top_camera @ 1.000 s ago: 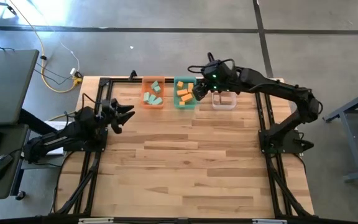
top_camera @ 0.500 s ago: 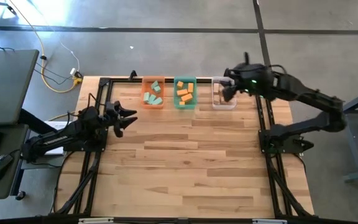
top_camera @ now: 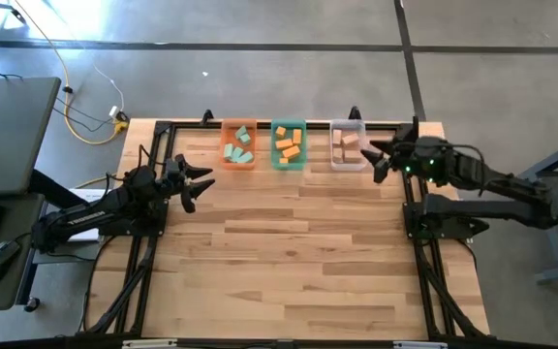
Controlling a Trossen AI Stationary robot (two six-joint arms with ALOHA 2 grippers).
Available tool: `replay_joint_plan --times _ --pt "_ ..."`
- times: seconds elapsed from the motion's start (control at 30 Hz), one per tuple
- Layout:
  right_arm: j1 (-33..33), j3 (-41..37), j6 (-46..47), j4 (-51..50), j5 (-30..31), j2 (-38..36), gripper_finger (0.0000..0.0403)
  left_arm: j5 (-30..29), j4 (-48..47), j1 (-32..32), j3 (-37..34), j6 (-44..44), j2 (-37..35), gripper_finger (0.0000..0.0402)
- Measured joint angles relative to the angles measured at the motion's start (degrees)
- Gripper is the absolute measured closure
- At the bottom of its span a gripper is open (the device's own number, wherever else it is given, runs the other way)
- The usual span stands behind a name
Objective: Sort & place blocks by color
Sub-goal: Return to Home Position
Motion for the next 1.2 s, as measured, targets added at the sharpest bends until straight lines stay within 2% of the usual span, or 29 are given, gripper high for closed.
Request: replay_joint_plan --times 0.27,0.43,0.6,0.8,1.2 --pt "0.0 -16.8 2.2 7.4 -3.7 -7.5 0.0187 -0.1 0.0 0.0 0.0 0.1 0.0 0.0218" --pt "0.0 -24.1 4.3 9.0 -4.9 -12.5 0.0187 -0.1 0.0 0.0 0.0 0.0 0.0 0.0218" --pt "0.0 -27.7 4.2 8.9 -5.3 -18.4 0.0187 -0.1 0.0 0.0 0.0 -0.1 0.0 0.0218" --pt "0.0 -30.3 3.2 8.9 -10.4 -25.2 0.0187 -0.1 0.0 0.0 0.0 0.0 0.0 0.0218" --pt "0.0 -35.3 4.6 7.8 -12.5 -35.6 0.0187 -0.1 0.0 0.0 0.0 -0.1 0.0 0.0218"
